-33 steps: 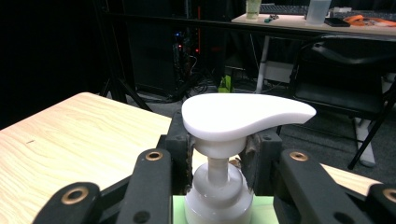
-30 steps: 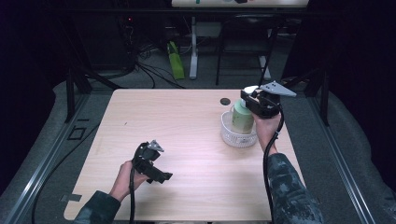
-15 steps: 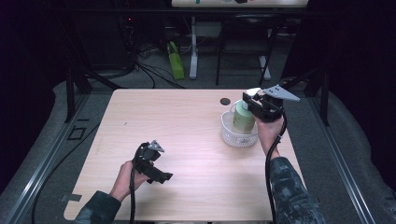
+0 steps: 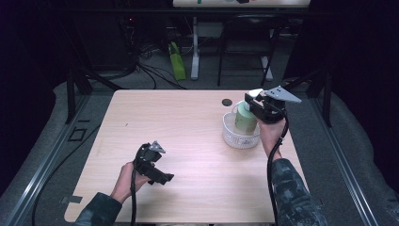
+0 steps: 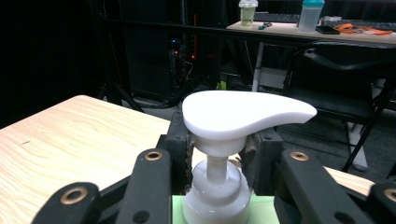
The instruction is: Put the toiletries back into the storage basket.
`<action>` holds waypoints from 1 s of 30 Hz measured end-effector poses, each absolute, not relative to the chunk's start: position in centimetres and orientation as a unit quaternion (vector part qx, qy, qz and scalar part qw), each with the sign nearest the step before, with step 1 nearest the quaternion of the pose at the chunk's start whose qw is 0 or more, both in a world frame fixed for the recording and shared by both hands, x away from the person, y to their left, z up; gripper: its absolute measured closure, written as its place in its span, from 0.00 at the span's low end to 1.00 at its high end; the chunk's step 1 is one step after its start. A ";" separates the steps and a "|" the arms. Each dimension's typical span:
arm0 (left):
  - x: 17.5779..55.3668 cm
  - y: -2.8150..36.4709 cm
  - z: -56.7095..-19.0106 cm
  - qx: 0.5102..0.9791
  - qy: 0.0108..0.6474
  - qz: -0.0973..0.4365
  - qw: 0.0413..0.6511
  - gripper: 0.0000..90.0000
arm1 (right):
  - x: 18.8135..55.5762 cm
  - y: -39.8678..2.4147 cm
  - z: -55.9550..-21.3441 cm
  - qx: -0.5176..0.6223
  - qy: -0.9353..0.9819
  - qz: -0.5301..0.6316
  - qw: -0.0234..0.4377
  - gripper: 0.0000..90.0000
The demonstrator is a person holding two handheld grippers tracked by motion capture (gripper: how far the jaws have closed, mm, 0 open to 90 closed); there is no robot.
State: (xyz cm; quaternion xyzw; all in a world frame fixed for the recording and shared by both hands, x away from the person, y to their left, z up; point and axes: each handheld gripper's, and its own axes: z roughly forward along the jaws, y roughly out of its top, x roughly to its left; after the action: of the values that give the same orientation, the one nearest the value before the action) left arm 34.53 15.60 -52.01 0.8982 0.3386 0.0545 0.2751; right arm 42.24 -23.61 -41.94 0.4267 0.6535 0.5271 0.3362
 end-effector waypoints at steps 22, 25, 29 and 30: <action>34.5 15.5 -52.0 0.899 0.335 0.055 0.274 0.00 | 41.3 -23.7 -40.3 0.474 0.690 0.470 0.280 0.14; 34.5 15.5 -52.0 0.899 0.335 0.056 0.275 0.00 | 40.7 -24.0 -40.0 0.469 0.707 0.460 0.261 0.09; 34.5 15.5 -52.0 0.900 0.336 0.055 0.274 0.00 | 40.2 -24.3 -39.8 0.467 0.720 0.450 0.248 0.05; 34.5 15.5 -52.0 0.899 0.336 0.055 0.274 0.00 | 40.1 -24.4 -39.7 0.468 0.723 0.446 0.244 0.04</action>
State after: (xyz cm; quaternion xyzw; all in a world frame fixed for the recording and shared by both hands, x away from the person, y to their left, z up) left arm 34.51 15.49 -52.02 0.8993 0.3360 0.0549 0.2744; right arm 40.07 -24.37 -39.72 0.4677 0.7230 0.4462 0.2441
